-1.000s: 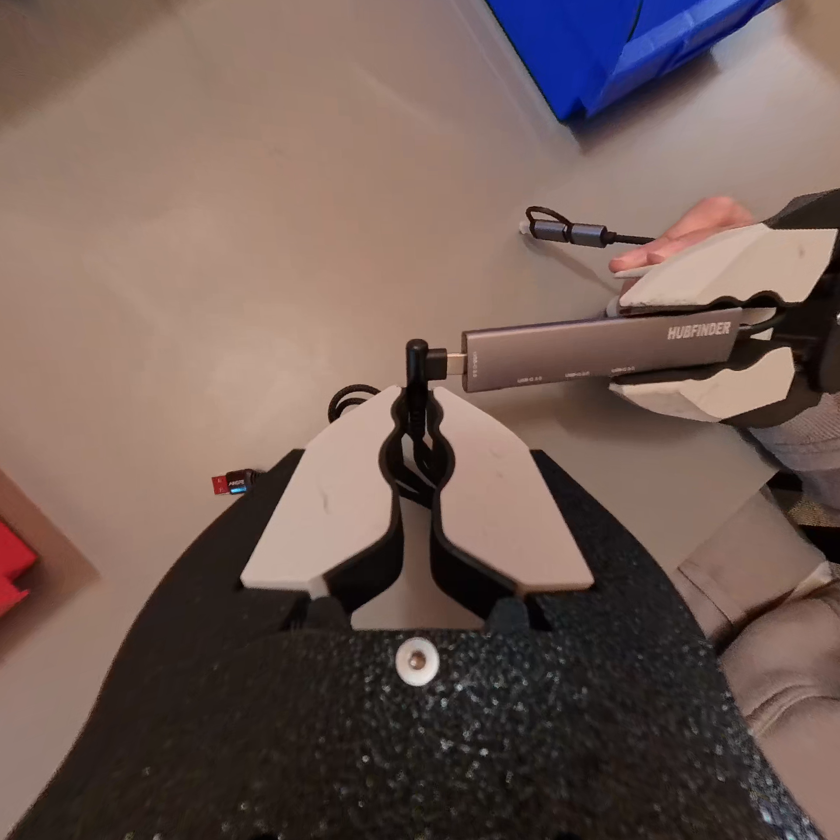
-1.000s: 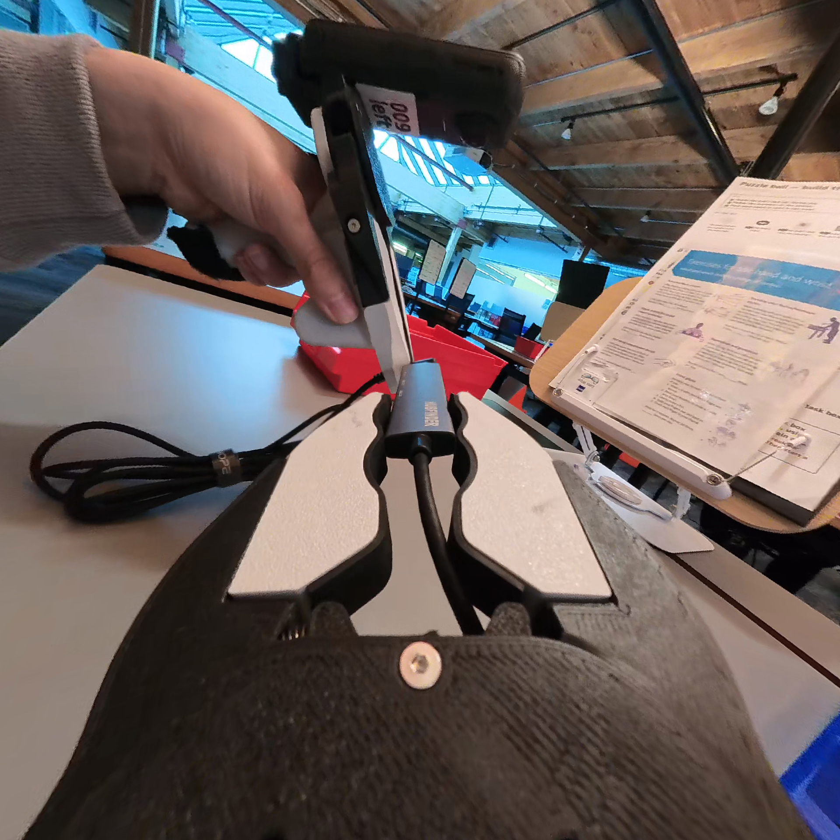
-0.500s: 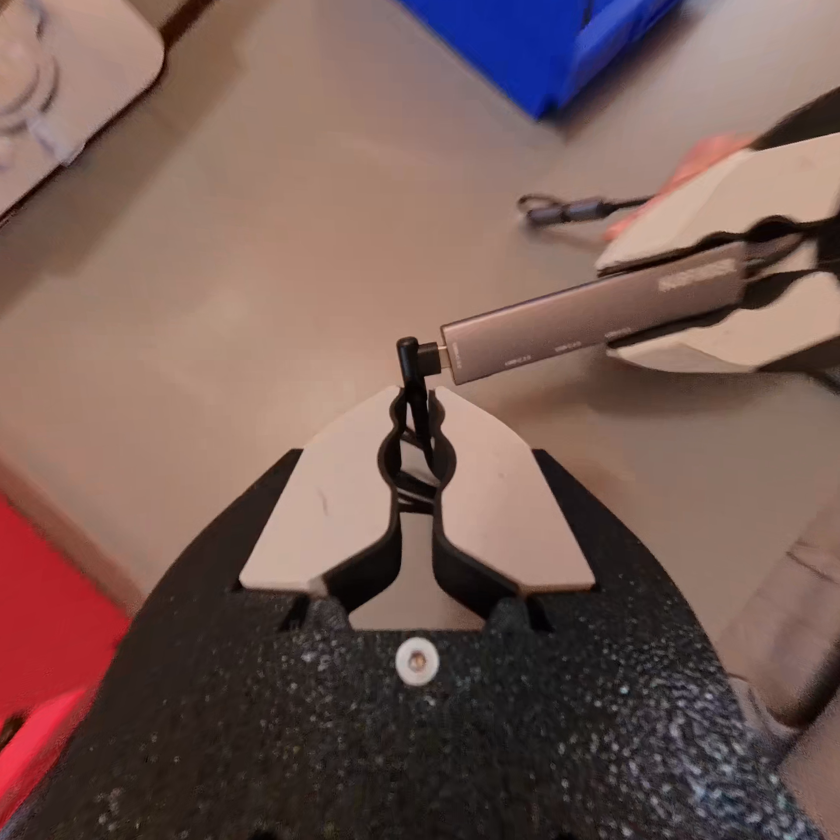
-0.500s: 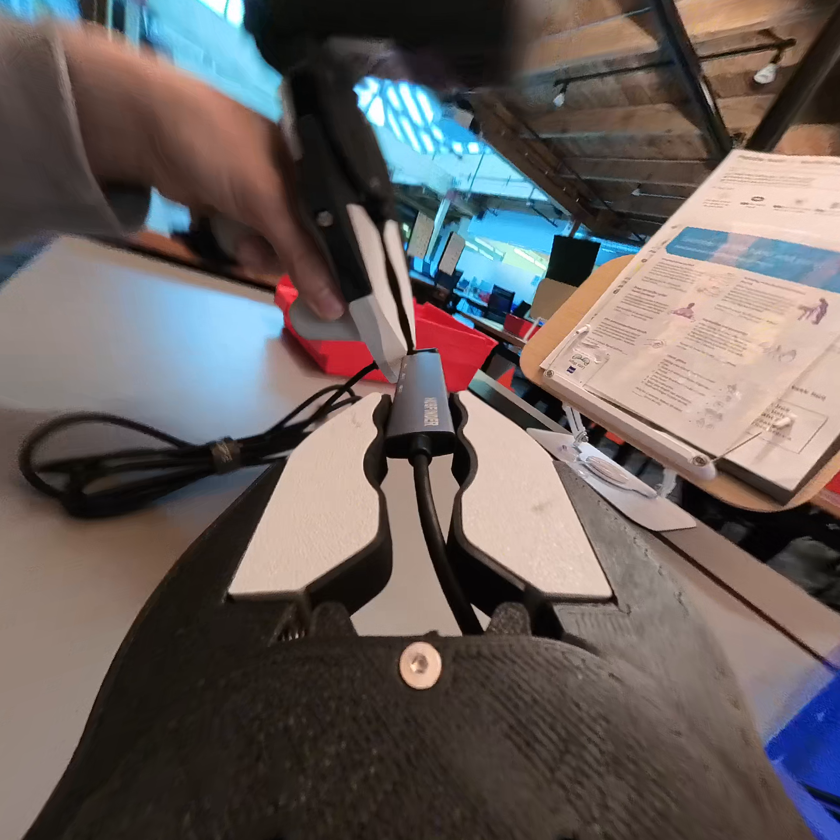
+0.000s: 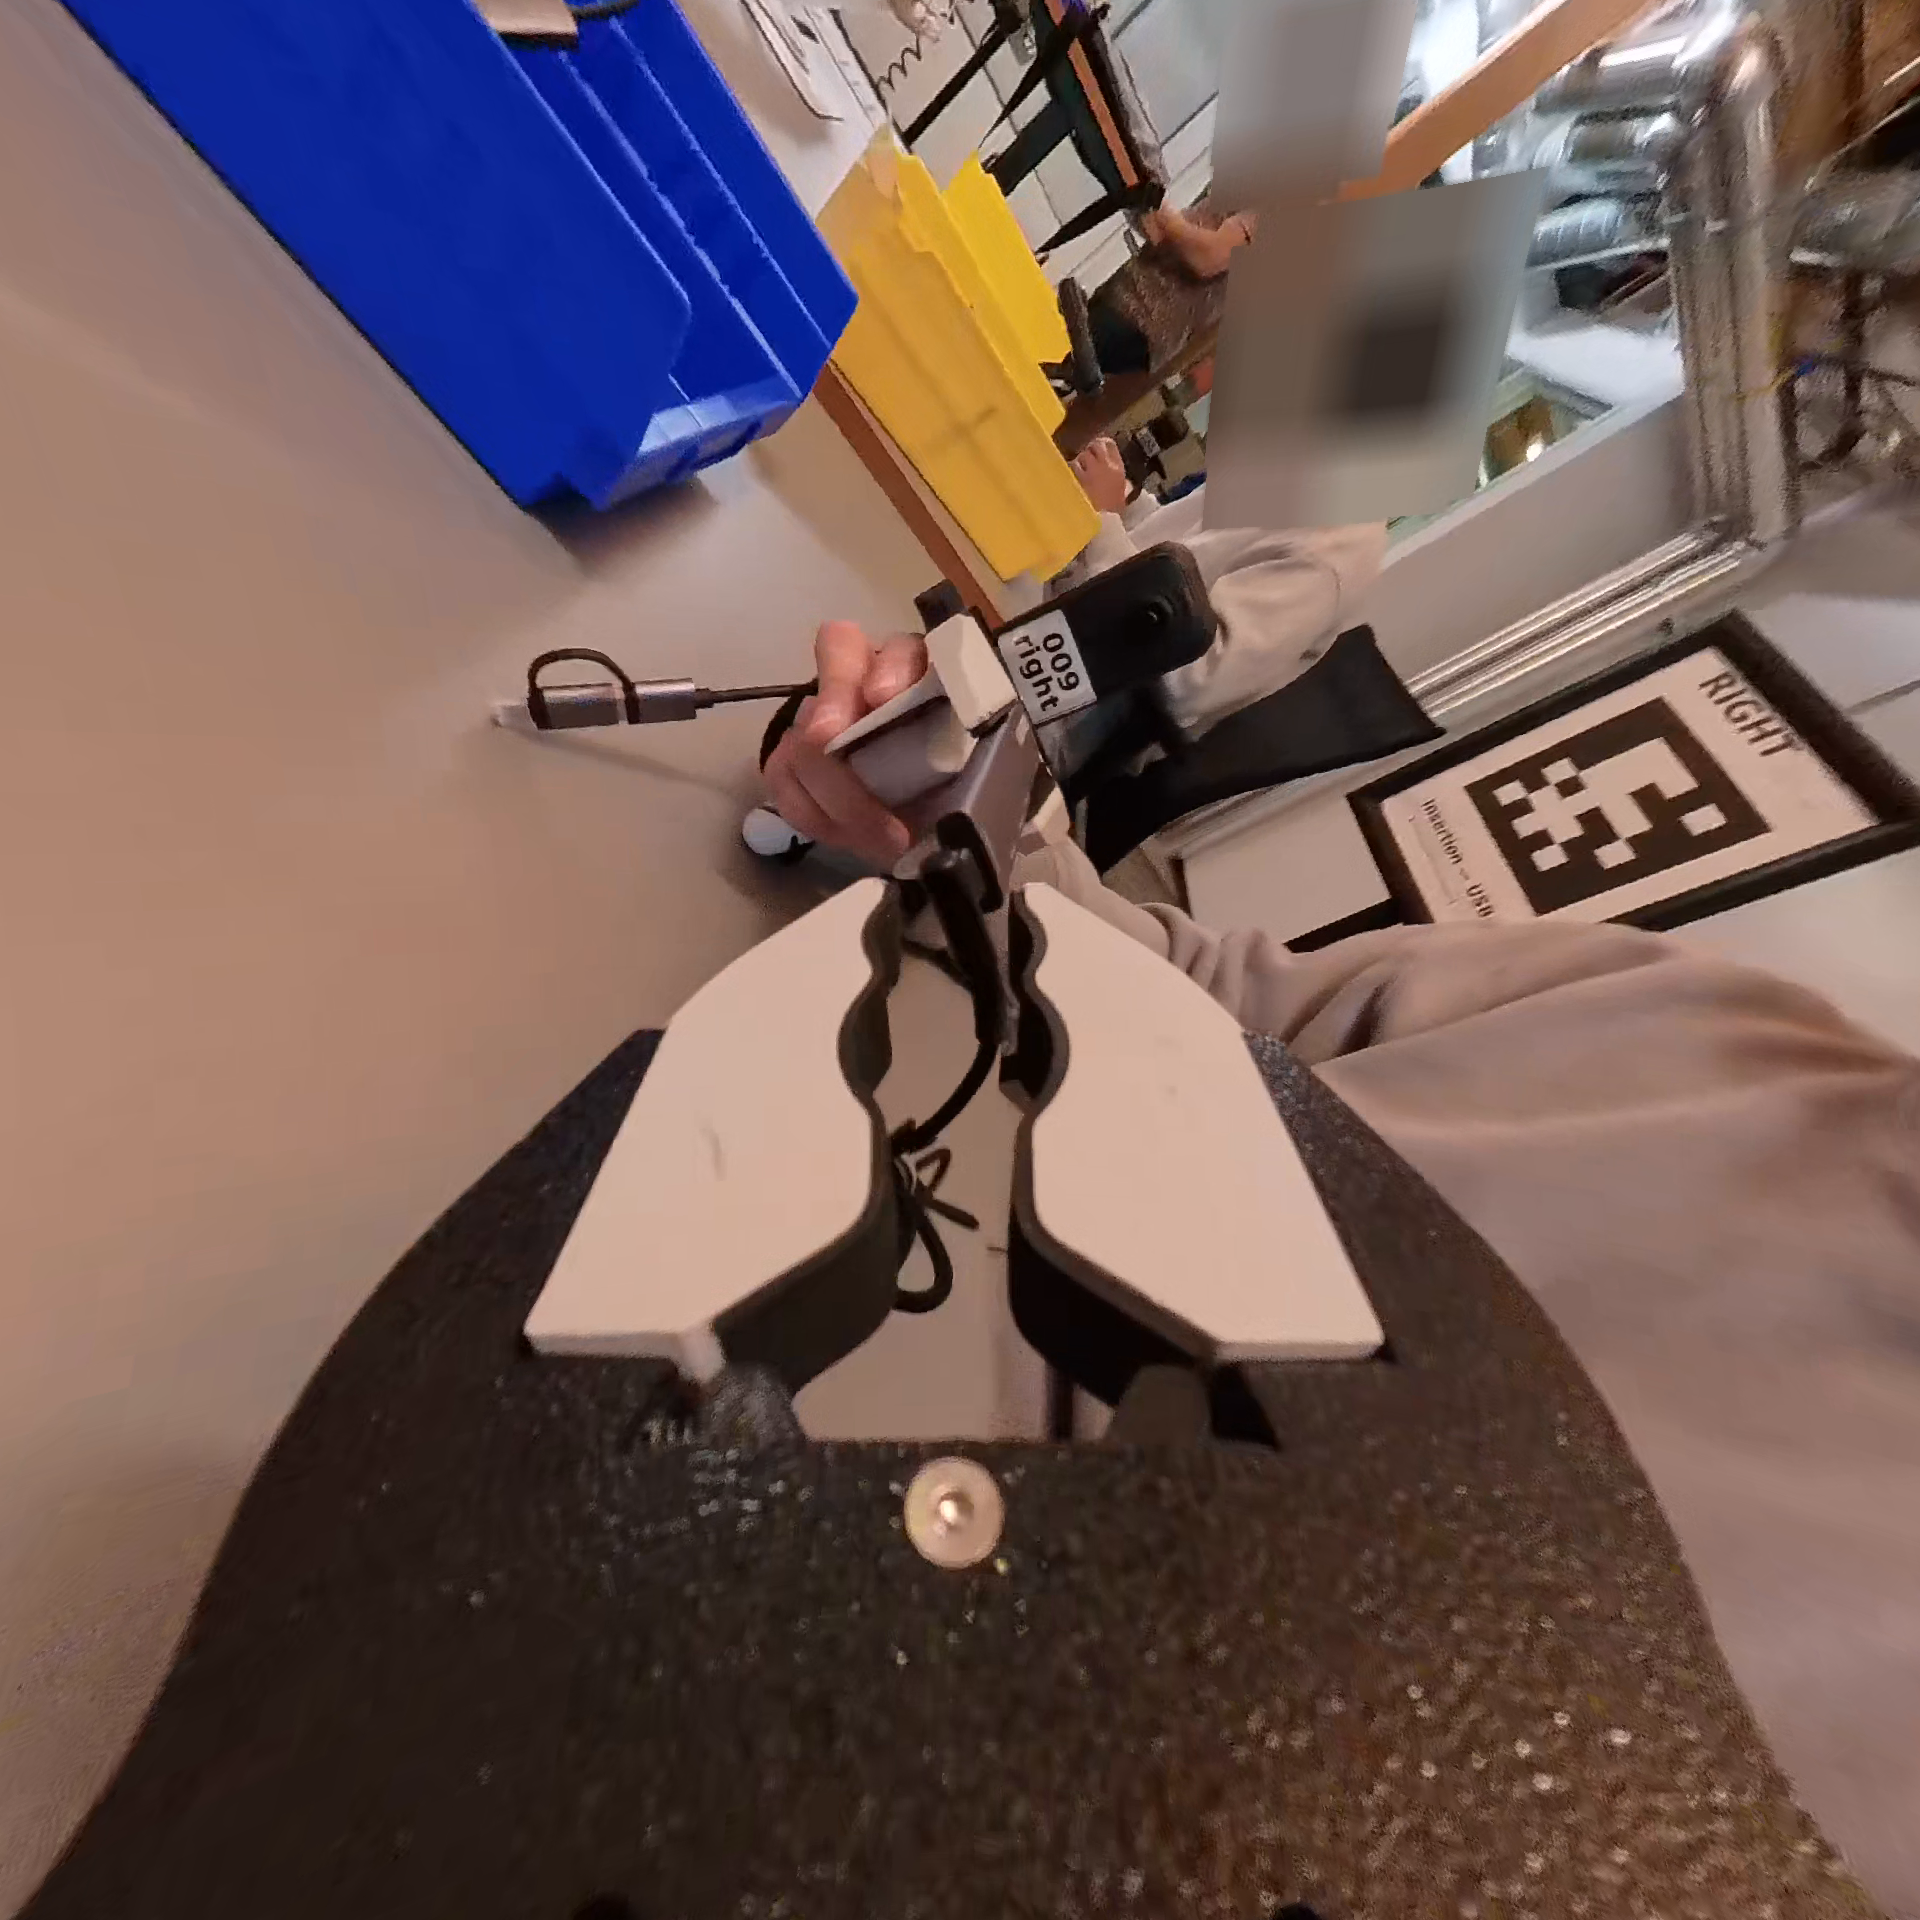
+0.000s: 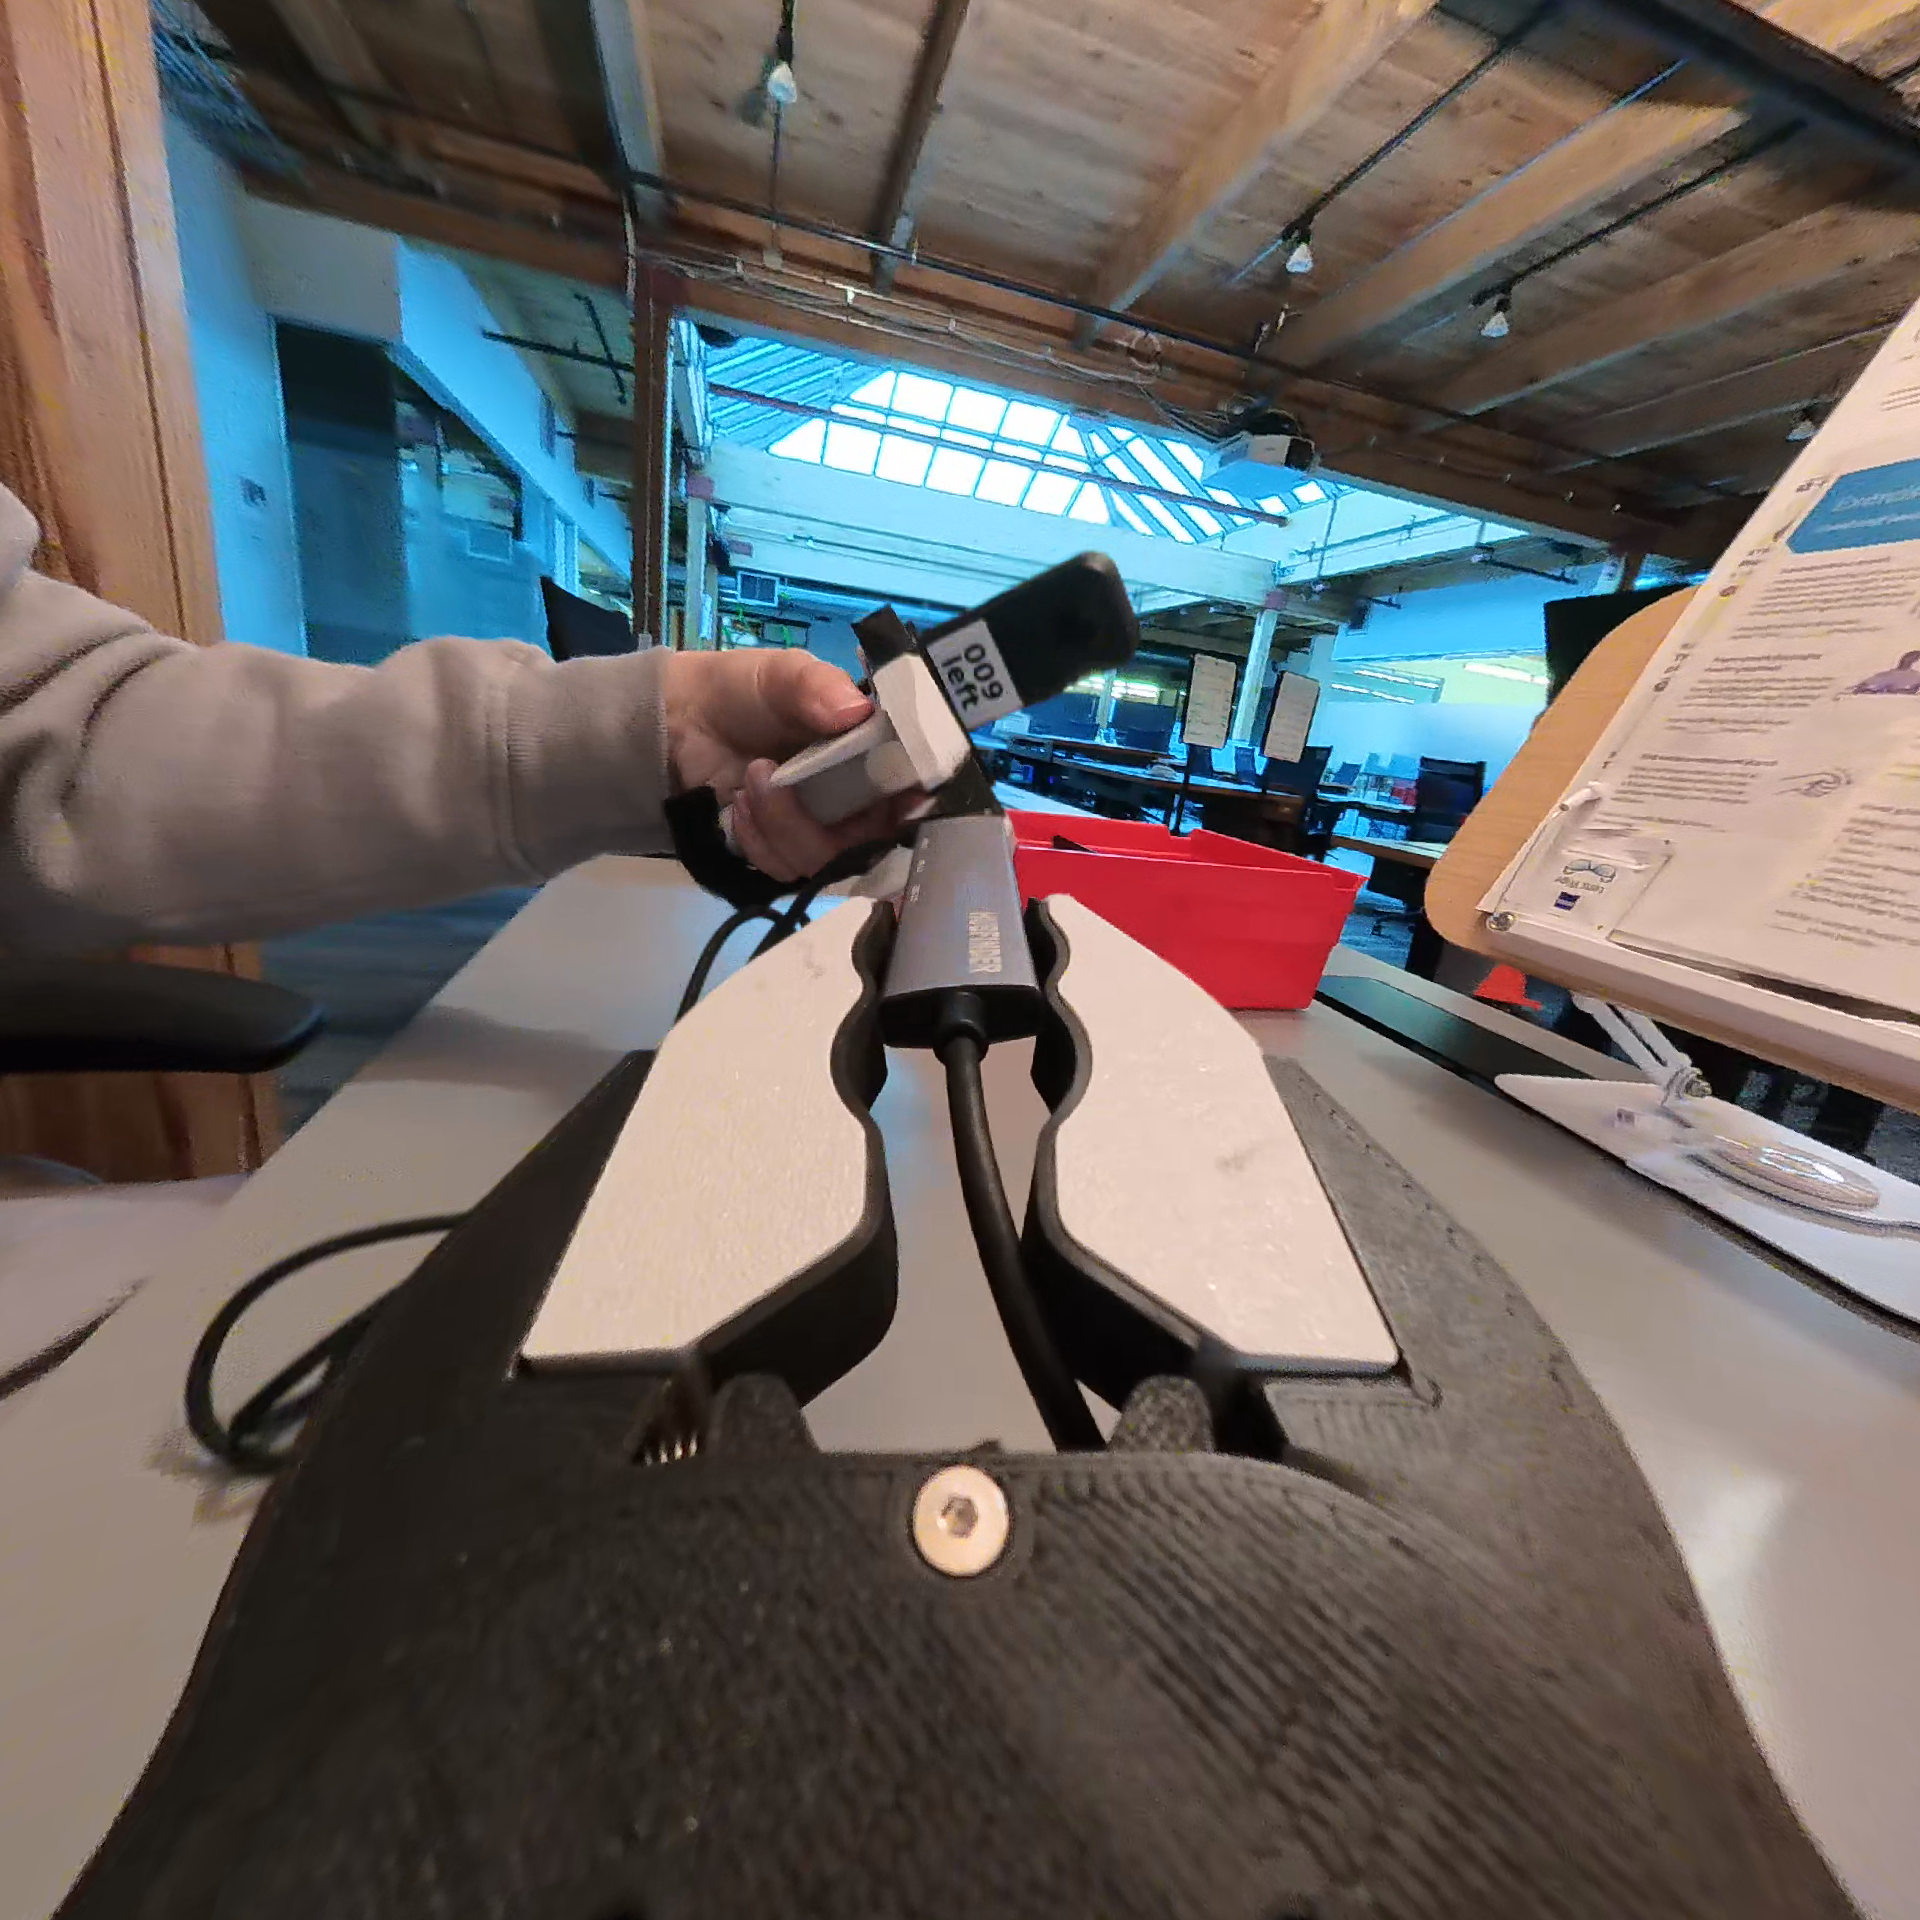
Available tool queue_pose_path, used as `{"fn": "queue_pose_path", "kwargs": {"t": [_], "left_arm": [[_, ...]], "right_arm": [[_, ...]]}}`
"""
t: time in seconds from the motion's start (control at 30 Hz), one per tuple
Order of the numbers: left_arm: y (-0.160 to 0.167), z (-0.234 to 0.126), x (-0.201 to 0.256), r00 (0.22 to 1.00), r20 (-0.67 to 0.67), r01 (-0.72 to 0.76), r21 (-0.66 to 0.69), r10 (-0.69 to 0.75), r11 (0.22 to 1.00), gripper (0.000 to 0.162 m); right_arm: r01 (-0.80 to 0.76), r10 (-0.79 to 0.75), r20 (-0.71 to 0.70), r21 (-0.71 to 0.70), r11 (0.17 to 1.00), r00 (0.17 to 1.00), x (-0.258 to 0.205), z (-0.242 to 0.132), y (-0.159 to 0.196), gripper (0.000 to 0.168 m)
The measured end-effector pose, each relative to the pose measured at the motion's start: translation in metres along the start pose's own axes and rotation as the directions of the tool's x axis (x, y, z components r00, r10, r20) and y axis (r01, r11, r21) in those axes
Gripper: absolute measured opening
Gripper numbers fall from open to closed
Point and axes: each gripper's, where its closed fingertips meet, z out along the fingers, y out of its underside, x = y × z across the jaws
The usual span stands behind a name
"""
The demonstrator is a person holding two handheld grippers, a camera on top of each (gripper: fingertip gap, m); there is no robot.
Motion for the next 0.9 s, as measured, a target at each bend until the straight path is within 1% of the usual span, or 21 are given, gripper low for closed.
{"fn": "queue_pose_path", "kwargs": {"t": [0.1, 0.17, 0.37, 0.5, 0.7, 0.83, 0.9], "left_arm": [[0.002, 0.004, 0.0, 0.998, -0.041, 0.047, 0.018, -0.046, 0.999, 0.019], [0.005, 0.006, -0.003, 0.997, -0.04, 0.069, 0.02, -0.068, 0.997, 0.011], [0.008, 0.004, -0.002, 0.994, -0.081, 0.075, 0.037, -0.071, 0.997, 0.01], [0.01, 0.003, -0.003, 0.988, -0.114, 0.112, 0.029, -0.108, 0.993, 0.01], [0.01, 0.003, -0.005, 0.989, -0.083, 0.127, 0.032, -0.124, 0.991, 0.009], [0.014, 0.003, -0.01, 0.992, -0.007, 0.123, -0.001, -0.123, 0.992, 0.008], [0.014, 0.002, -0.012, 0.991, 0.009, 0.131, -0.001, -0.131, 0.991, 0.008]], "right_arm": [[0.002, -0.002, 0.008, -0.002, 1.0, 1.0, -0.001, 0.0, -0.001, 0.025], [0.006, -0.006, 0.014, -0.011, 1.0, 1.0, -0.003, 0.001, 0.0, 0.025], [0.008, -0.008, 0.029, -0.02, 1.0, 1.0, -0.005, 0.002, 0.0, 0.025], [0.017, -0.016, 0.031, -0.031, 0.999, 0.999, -0.004, 0.003, 0.001, 0.025], [0.006, -0.004, 0.037, -0.035, 0.999, 0.999, -0.003, 0.001, 0.002, 0.025], [0.017, -0.013, 0.05, -0.082, 0.996, 0.999, -0.005, 0.001, 0.009, 0.025], [0.014, -0.01, 0.046, -0.095, 0.995, 0.999, -0.003, 0.003, 0.011, 0.025]]}}
